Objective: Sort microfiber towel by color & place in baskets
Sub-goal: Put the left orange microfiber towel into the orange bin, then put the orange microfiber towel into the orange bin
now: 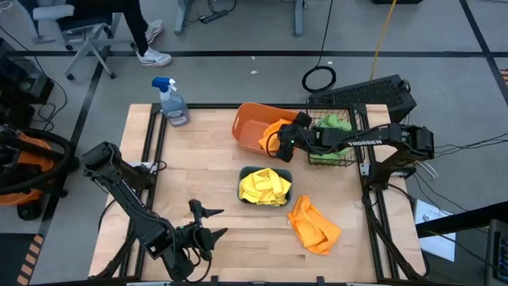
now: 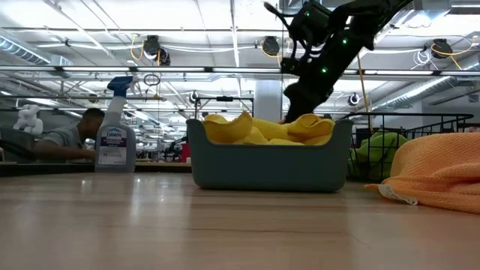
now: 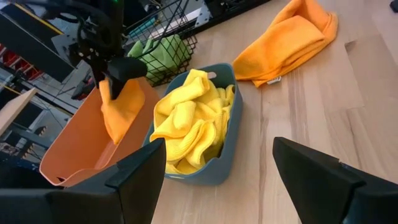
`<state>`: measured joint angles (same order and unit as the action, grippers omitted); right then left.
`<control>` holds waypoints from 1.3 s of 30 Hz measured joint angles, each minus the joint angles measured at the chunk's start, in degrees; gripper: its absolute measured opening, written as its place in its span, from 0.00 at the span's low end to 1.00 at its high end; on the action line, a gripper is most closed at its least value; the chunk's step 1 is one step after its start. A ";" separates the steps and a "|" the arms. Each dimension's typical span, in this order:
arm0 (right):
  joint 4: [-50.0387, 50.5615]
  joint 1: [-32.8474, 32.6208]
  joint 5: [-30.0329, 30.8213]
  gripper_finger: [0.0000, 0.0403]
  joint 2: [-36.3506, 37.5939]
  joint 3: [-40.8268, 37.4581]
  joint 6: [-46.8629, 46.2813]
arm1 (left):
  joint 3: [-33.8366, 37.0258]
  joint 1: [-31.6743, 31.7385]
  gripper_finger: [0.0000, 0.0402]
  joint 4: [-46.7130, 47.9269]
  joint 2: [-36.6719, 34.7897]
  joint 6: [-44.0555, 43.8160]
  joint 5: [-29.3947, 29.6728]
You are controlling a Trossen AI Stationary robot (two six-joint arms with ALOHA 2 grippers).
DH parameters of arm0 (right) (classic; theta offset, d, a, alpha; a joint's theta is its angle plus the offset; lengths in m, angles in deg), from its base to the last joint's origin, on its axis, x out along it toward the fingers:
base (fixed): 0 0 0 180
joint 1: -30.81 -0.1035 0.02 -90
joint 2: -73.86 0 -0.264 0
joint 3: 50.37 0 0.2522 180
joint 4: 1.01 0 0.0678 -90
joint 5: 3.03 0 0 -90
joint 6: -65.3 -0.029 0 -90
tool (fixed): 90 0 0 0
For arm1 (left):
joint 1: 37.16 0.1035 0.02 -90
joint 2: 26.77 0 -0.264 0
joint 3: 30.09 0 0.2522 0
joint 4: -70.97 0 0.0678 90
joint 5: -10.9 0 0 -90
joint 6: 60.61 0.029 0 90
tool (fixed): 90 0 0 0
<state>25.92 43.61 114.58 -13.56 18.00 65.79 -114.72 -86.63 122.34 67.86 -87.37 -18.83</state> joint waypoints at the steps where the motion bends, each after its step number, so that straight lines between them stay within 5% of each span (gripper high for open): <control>1: 1.28 -0.17 1.05 0.65 0.02 0.00 0.01 | 0.00 0.00 0.75 -0.03 0.00 -0.01 0.00; 8: 13.87 -3.20 3.96 0.65 0.07 4.33 -4.56 | 0.00 0.00 0.75 -0.03 0.00 0.00 0.00; 17: 29.34 -15.04 5.32 0.63 0.13 15.62 -13.55 | 0.00 0.00 0.75 -0.07 0.00 -0.60 -0.92; 29: 41.97 -45.60 1.91 0.63 0.11 16.83 -47.42 | -0.02 0.22 0.75 -1.46 0.00 -1.44 -3.04; 39: 41.47 -63.31 -0.08 0.73 -5.65 16.81 -55.44 | -0.04 2.93 0.75 -4.59 0.00 -1.40 -3.06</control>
<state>67.39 -19.70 114.50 -19.21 34.81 10.35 -114.76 -83.70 117.76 67.86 -88.77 -21.89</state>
